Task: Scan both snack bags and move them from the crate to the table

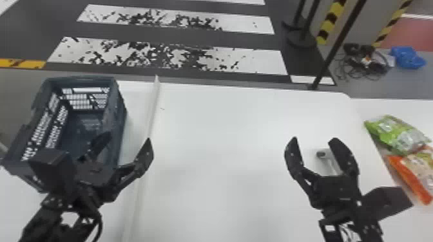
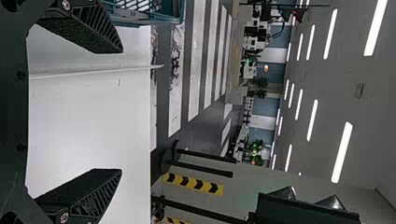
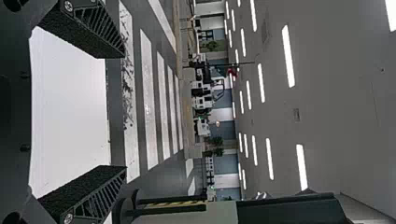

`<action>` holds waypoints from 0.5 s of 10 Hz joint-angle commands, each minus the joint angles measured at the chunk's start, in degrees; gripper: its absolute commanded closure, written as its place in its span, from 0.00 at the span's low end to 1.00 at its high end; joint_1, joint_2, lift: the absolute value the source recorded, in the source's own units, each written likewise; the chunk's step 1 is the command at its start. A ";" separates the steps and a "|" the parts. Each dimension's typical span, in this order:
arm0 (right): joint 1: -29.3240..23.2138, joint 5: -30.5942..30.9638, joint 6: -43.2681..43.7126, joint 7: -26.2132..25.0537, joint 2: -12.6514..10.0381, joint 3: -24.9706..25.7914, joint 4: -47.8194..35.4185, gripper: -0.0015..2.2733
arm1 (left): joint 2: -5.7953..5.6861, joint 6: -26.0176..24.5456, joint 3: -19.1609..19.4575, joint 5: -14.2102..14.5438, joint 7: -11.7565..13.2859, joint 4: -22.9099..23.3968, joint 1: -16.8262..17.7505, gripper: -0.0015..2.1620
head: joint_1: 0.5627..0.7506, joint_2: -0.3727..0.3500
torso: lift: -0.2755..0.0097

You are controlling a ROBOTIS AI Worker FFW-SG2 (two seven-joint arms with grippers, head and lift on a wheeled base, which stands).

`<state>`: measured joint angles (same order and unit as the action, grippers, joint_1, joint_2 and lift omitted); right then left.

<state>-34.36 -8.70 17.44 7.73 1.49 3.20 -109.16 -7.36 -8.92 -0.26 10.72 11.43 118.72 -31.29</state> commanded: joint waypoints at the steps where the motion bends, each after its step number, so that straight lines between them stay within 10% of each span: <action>1: 0.00 0.00 0.00 0.00 0.00 -0.04 0.09 0.04 | 0.06 0.00 0.00 0.01 0.00 -0.06 0.00 0.04 | 0.70 0.41 | 0.66; 5: -0.18 0.00 0.18 0.00 0.09 -0.04 0.00 0.04 | -0.02 0.17 -0.09 0.01 0.00 -0.06 0.00 0.04 | 0.70 0.41 | 0.66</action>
<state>-34.46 -8.70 17.62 7.76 1.50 3.16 -109.15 -7.38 -8.78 -0.28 10.72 11.43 118.65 -31.29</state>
